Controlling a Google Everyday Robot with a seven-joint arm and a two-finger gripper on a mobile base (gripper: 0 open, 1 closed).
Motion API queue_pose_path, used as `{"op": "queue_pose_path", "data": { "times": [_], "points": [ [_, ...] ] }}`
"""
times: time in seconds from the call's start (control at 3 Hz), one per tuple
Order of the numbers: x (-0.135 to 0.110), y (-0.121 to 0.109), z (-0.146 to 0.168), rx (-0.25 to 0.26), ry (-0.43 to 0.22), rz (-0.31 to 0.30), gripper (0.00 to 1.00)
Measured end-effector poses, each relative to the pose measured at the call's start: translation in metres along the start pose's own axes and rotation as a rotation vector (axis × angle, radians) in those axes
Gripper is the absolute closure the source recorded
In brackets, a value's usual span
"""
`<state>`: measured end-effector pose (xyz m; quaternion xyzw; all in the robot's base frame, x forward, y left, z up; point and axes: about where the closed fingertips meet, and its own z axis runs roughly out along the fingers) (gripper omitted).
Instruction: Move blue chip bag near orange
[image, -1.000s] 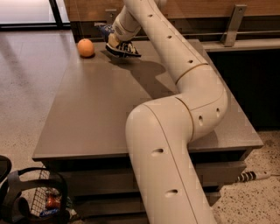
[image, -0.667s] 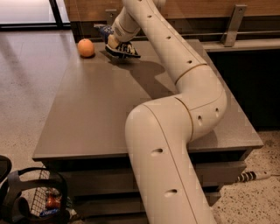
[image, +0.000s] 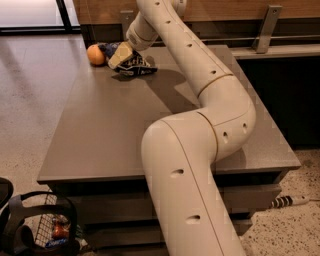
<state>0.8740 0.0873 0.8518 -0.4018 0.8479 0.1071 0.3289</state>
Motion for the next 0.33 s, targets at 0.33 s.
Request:
{"op": "queue_pose_path", "data": {
  "times": [0.33],
  "points": [
    [0.0, 0.0001, 0.0001, 0.0, 0.0, 0.0, 0.0]
  ]
}}
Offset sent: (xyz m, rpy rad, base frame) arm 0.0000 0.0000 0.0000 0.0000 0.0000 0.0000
